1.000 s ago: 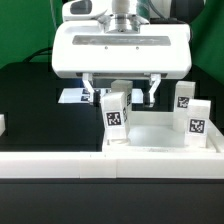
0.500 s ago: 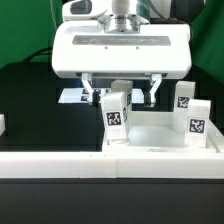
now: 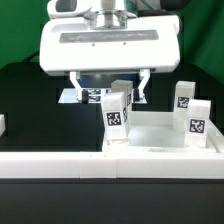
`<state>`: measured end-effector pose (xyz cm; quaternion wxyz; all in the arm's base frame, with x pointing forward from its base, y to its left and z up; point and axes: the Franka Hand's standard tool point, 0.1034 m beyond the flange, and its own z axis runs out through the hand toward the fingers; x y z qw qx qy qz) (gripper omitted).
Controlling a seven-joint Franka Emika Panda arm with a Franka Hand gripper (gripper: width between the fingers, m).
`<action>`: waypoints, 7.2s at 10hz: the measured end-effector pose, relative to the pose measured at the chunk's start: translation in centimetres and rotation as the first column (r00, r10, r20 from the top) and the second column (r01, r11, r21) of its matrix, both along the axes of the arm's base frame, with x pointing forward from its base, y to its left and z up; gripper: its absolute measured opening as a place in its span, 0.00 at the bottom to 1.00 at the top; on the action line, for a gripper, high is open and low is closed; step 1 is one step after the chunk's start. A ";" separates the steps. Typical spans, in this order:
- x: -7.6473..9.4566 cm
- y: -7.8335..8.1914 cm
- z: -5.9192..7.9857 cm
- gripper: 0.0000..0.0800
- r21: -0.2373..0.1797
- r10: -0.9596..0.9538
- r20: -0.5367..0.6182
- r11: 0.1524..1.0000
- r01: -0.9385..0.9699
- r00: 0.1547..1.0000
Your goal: Assemble square table
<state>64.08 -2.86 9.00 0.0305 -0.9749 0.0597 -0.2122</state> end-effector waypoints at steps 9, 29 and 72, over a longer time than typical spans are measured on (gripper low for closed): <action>0.9 1.2 -0.4 0.81 0.166 0.033 -0.333 0.986 0.024 0.942; 2.1 2.7 -1.9 0.36 0.172 -0.797 -0.581 0.076 0.982 0.163; 2.8 3.2 -1.9 0.81 0.035 0.045 -0.296 0.999 -0.036 0.954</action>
Offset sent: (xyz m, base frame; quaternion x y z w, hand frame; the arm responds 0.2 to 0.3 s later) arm 0.0222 0.0096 0.0018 0.0257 -0.2591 0.0181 0.9653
